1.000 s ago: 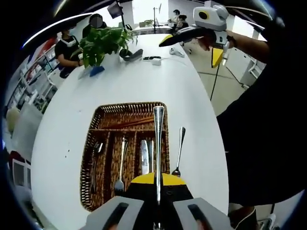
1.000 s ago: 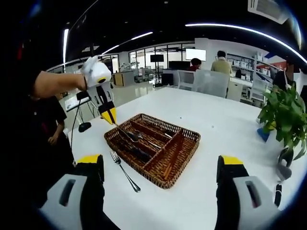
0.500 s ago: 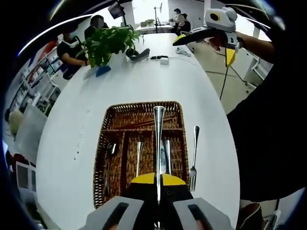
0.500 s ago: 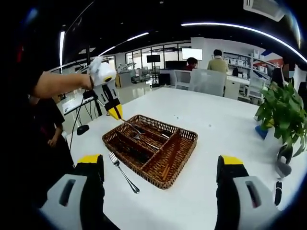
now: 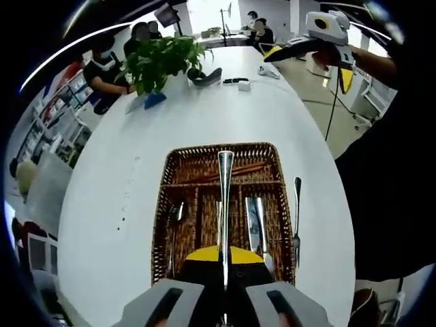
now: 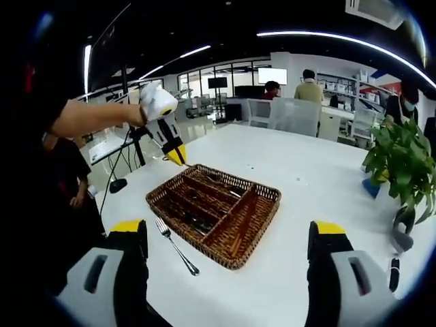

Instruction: Arrange the knives, forks, and spoons in their matching storage slots by inserting each utensil handle-first until every utensil is classified and aligned in the correct compartment

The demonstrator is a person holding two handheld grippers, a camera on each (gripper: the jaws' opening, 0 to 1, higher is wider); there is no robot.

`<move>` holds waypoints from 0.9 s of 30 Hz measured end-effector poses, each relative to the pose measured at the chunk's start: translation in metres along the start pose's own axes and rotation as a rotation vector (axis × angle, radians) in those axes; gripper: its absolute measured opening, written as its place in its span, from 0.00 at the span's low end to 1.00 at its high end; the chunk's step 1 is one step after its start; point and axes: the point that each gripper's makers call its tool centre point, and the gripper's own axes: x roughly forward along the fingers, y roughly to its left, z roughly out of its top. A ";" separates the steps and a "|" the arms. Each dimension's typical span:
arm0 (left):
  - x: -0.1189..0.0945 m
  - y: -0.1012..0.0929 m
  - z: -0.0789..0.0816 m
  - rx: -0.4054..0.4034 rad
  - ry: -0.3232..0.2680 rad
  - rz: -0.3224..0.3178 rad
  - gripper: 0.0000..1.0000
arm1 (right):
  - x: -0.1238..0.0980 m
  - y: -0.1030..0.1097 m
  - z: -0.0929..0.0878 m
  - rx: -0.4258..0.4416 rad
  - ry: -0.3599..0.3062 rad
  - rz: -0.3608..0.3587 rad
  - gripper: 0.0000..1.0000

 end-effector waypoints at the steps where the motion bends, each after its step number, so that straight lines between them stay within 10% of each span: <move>1: 0.000 0.002 0.000 -0.003 0.000 0.001 0.00 | 0.000 0.000 0.000 0.000 0.000 -0.001 0.99; 27: -0.007 0.065 -0.005 -0.020 -0.002 0.051 0.00 | 0.002 0.007 0.012 0.011 -0.005 0.002 0.99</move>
